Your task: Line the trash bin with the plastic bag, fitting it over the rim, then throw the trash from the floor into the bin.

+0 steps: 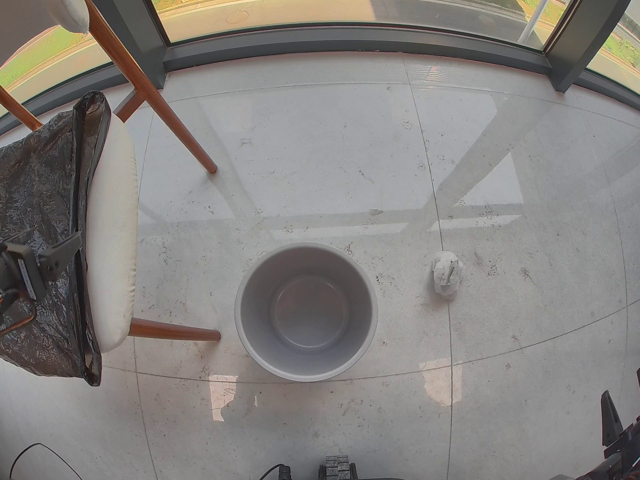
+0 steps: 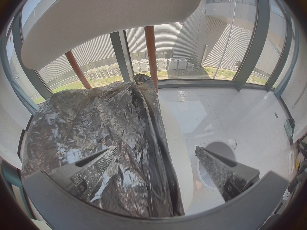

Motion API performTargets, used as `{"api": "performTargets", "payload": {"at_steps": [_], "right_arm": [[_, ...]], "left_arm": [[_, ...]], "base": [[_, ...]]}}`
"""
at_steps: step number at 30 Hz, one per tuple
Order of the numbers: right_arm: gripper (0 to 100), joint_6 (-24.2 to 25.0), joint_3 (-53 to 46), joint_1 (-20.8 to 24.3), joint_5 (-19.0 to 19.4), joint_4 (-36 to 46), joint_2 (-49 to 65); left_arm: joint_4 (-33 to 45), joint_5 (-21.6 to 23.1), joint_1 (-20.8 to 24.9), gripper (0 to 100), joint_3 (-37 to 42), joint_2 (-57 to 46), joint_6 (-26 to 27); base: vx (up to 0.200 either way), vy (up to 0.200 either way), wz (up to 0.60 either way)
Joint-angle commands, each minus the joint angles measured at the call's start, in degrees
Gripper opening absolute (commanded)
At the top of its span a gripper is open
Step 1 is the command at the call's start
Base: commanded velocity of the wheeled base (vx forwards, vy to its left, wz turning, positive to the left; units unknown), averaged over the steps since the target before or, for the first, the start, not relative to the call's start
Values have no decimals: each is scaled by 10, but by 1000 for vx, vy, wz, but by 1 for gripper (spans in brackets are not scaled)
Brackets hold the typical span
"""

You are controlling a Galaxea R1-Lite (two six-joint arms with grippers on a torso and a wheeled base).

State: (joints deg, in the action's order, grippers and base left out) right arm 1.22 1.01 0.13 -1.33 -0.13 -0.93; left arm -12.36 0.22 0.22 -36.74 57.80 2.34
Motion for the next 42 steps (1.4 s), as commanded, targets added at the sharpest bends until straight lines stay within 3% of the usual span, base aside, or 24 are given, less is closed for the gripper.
{"api": "performTargets", "payload": {"at_steps": [1, 22, 23, 42], "right_arm": [[100, 0, -10, 0, 0, 0, 8], [100, 0, -10, 0, 0, 0, 8], [100, 0, -10, 0, 0, 0, 8], [100, 0, -10, 0, 0, 0, 8]], "left_arm": [[-22, -1, 0, 100, -22, 81, -3], [-93, 0, -10, 100, -85, 193, -1], [-93, 0, -10, 0, -84, 193, -1], [-88, 9, -22, 0, -79, 194, -5]], "base": [[0, 0, 0], [0, 0, 0], [0, 0, 0], [0, 0, 0]]}}
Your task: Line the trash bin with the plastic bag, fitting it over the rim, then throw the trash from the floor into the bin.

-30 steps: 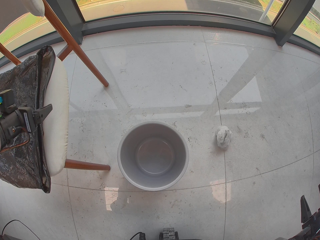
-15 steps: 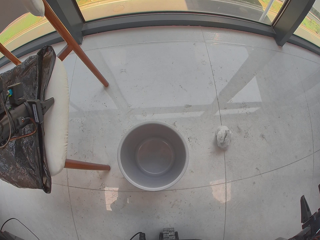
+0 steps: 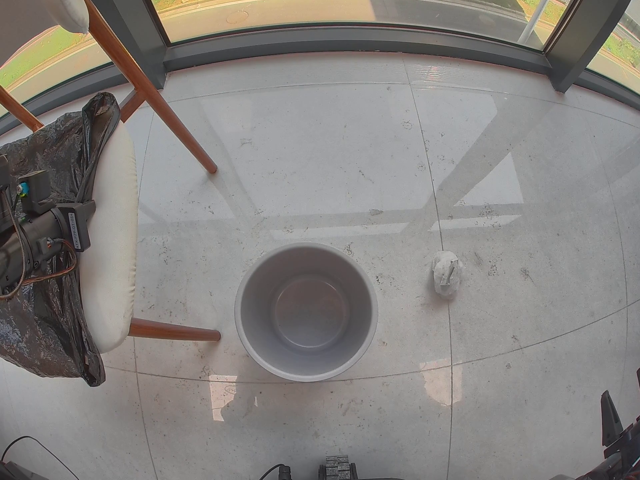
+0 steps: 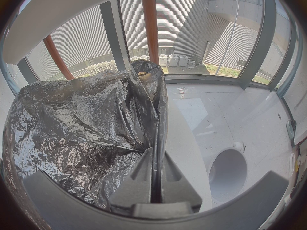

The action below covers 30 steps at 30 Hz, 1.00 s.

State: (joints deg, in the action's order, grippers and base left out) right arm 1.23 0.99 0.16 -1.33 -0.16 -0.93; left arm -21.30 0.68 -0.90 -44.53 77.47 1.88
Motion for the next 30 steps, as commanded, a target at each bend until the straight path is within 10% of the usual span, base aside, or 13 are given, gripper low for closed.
{"api": "performTargets", "payload": {"at_steps": [1, 8, 18, 30], "right_arm": [[100, 0, -10, 0, 0, 0, 8], [100, 0, -10, 0, 0, 0, 8], [100, 0, -10, 0, 0, 0, 8], [100, 0, -10, 0, 0, 0, 8]], "left_arm": [[3, 21, -11, 0, 0, -2, 0], [20, 107, -48, 0, -10, 1, -60], [13, 221, -60, 0, -33, 0, -324], [17, 345, -67, 0, -51, -34, -447]], "base": [[0, 0, 0], [0, 0, 0], [0, 0, 0], [0, 0, 0]]}}
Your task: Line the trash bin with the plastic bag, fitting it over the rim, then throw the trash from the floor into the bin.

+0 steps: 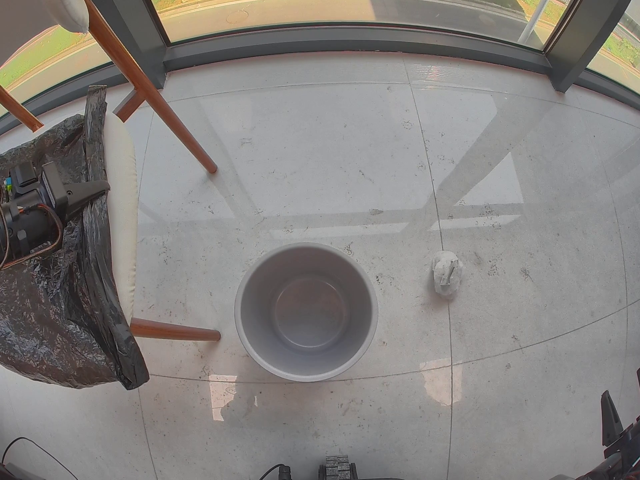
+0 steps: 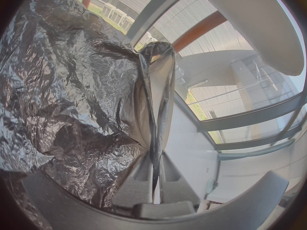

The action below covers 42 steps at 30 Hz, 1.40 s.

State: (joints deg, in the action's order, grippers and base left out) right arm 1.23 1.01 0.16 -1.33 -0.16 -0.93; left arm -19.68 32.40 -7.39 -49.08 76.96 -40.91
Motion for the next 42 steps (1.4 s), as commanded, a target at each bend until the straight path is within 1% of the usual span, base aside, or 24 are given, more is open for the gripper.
{"api": "performTargets", "payload": {"at_steps": [1, 4, 5, 8, 10, 11, 16, 17, 22, 23, 24, 25, 26, 27, 28, 29, 30, 31, 32, 34, 39, 42], "right_arm": [[100, 0, -10, 0, 0, 0, 8], [100, 0, -10, 0, 0, 0, 8], [100, 0, -10, 0, 0, 0, 8], [100, 0, -10, 0, 0, 0, 8], [100, 0, -10, 0, 0, 0, 8], [100, 0, -10, 0, 0, 0, 8], [100, 0, -10, 0, 0, 0, 8], [100, 0, -10, 0, 0, 0, 8], [100, 0, -10, 0, 0, 0, 8], [100, 0, -10, 0, 0, 0, 8], [100, 0, -10, 0, 0, 0, 8], [100, 0, -10, 0, 0, 0, 8], [100, 0, -10, 0, 0, 0, 8], [100, 0, -10, 0, 0, 0, 8], [100, 0, -10, 0, 0, 0, 8], [100, 0, -10, 0, 0, 0, 8], [100, 0, -10, 0, 0, 0, 8], [100, 0, -10, 0, 0, 0, 8], [100, 0, -10, 0, 0, 0, 8], [100, 0, -10, 0, 0, 0, 8], [100, 1, -10, 0, 0, 0, 8], [100, 1, -10, 0, 0, 0, 8]], "left_arm": [[2, 41, -2, 0, -7, -34, -27], [2, 70, 0, 0, -6, -53, -58], [2, 71, 1, 0, -6, -55, -63], [1, 100, 11, 0, -3, -74, -128], [1, 119, 19, 0, -4, -80, -152], [0, 142, 23, 0, -4, -88, -170], [-1, 229, 26, 0, -6, -112, -217], [-2, 252, 26, 0, -6, -114, -229], [-4, 323, 31, 0, -14, -131, -280], [-4, 326, 32, 0, -14, -131, -283], [-4, 347, 41, 0, -22, -134, -305], [-4, 348, 42, 0, -22, -134, -306], [-4, 358, 54, 0, -30, -135, -330], [-4, 360, 56, 0, -31, -136, -334], [-5, 362, 75, 0, -38, -137, -356], [-5, 363, 91, 0, -42, -137, -365], [-5, 363, 92, 0, -43, -137, -366], [-5, 362, 123, 0, -49, -137, -371], [-5, 362, 130, 0, -50, -137, -371], [-5, 362, 170, 0, -51, -133, -370], [-5, 361, 244, 0, -51, -118, -366], [-14, 359, 277, 0, -51, -109, -366]], "base": [[0, 0, 0], [0, 0, 0], [0, 0, 0], [0, 0, 0], [0, 0, 0], [0, 0, 0], [0, 0, 0], [0, 0, 0], [0, 0, 0], [0, 0, 0], [0, 0, 0], [0, 0, 0], [0, 0, 0], [0, 0, 0], [0, 0, 0], [0, 0, 0], [0, 0, 0], [0, 0, 0], [0, 0, 0], [0, 0, 0], [0, 0, 0], [0, 0, 0]]}}
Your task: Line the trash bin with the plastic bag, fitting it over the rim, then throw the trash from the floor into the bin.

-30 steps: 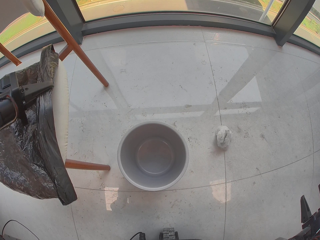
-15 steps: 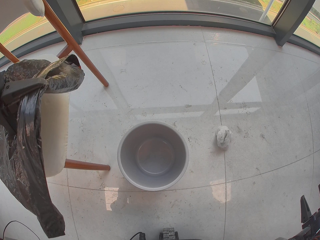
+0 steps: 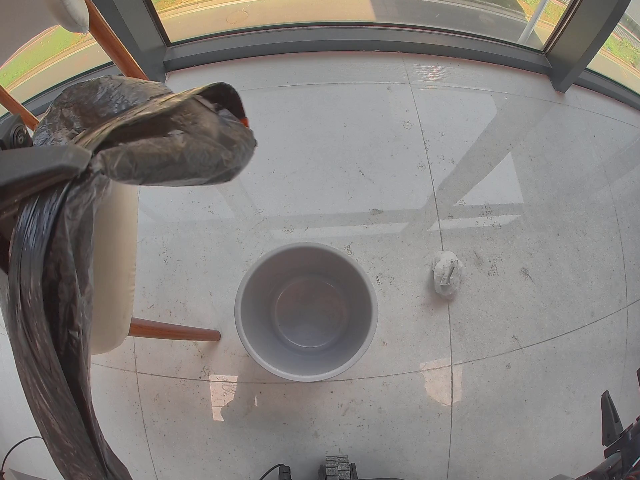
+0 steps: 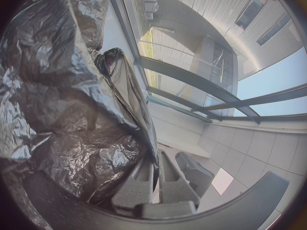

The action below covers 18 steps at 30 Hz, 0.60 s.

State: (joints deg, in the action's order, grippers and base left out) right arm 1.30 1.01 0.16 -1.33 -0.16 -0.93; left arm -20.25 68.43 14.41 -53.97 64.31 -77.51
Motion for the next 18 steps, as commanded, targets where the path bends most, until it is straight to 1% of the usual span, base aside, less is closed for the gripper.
{"api": "performTargets", "payload": {"at_steps": [1, 4, 10, 18], "right_arm": [[100, 0, -10, 0, 0, 0, 8], [100, 0, -10, 0, -1, 0, 8], [100, 0, -10, 0, -1, 0, 8], [100, 0, -10, 0, 0, 0, 8]], "left_arm": [[-17, 0, 68, 0, -2, 22, -2], [-38, -1, 93, 0, -1, 43, -5], [-79, 1, 118, 0, -7, 93, -6], [-101, 2, 156, 0, -29, 151, -6]], "base": [[0, 0, 0], [0, 0, 0], [0, 0, 0], [0, 0, 0]]}}
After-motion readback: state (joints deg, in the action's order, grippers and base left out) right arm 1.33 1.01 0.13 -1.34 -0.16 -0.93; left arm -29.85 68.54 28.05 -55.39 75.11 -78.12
